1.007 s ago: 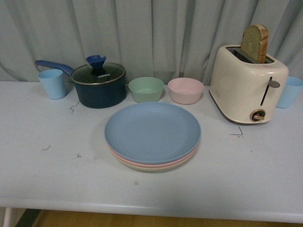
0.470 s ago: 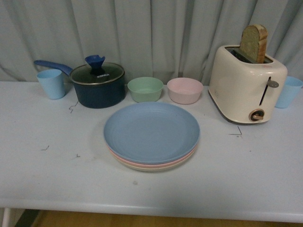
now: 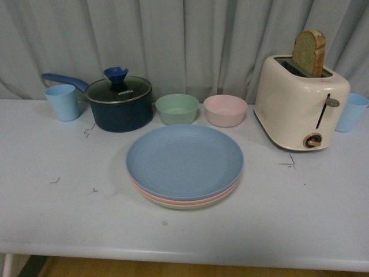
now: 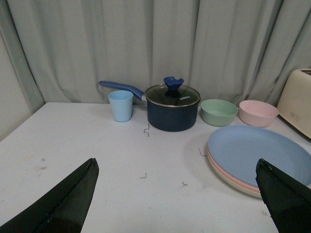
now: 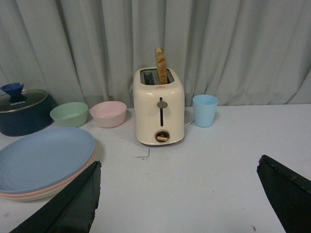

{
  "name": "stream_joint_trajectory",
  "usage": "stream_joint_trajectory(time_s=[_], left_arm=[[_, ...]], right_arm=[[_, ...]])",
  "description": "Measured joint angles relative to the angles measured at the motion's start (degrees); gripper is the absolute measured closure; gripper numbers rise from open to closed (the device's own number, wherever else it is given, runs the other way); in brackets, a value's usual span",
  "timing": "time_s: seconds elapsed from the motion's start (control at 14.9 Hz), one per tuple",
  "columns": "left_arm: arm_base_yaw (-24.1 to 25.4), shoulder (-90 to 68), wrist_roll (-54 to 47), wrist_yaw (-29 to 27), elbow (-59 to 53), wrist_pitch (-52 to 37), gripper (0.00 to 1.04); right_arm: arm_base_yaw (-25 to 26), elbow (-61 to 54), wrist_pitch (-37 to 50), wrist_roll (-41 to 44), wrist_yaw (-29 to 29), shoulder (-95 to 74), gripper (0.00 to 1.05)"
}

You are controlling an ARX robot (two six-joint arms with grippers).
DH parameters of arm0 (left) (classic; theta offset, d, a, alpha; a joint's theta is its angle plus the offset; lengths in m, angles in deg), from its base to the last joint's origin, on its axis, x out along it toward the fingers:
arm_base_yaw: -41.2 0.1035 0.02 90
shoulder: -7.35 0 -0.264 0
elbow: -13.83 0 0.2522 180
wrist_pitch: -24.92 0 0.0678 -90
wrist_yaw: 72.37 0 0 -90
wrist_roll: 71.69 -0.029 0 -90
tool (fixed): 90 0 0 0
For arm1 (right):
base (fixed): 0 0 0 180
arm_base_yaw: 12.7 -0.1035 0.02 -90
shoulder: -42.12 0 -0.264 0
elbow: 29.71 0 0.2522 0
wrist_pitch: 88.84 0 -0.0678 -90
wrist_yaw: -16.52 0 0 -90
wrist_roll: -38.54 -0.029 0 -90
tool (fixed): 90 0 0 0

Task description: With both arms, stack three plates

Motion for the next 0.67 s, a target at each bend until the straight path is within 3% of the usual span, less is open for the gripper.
stream_joint_trajectory(time_s=[0.67], left_arm=[[0.0,0.0,0.0,0.0,0.0,0.0,0.07]], right_arm=[[0.0,0.0,0.0,0.0,0.0,0.0,0.06]])
